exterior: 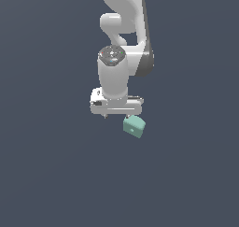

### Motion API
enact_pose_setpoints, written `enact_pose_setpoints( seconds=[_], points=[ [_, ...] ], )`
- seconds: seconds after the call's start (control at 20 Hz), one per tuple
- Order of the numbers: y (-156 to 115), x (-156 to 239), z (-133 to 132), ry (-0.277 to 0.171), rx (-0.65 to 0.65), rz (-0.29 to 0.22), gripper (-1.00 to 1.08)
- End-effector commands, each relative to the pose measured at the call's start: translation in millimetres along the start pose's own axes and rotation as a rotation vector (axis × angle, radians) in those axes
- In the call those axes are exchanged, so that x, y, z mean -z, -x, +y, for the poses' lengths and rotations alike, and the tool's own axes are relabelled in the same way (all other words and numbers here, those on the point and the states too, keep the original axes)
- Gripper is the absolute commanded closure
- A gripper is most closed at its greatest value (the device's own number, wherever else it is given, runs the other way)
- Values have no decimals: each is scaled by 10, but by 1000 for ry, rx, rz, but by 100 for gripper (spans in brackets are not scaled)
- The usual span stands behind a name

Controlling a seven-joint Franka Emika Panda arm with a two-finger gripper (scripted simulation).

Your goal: Pick up the object and move it to a goal position.

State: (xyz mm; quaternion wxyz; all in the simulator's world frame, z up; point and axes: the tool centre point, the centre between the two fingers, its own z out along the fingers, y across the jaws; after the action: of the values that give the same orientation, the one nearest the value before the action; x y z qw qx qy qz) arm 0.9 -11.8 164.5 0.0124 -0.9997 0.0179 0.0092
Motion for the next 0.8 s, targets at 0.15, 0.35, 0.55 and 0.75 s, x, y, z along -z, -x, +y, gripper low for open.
enact_pose_setpoints(
  seconds=[0.15,0.35,0.55,0.75],
  points=[
    [-1,-3,-4,-2,2,-4,-92],
    [-3,-13,-17,-11,9,-19,-92],
    [-4,-15,-18,-15,7,-24,-92],
    [-2,-19,-27,-13,19,-22,-92]
  ],
)
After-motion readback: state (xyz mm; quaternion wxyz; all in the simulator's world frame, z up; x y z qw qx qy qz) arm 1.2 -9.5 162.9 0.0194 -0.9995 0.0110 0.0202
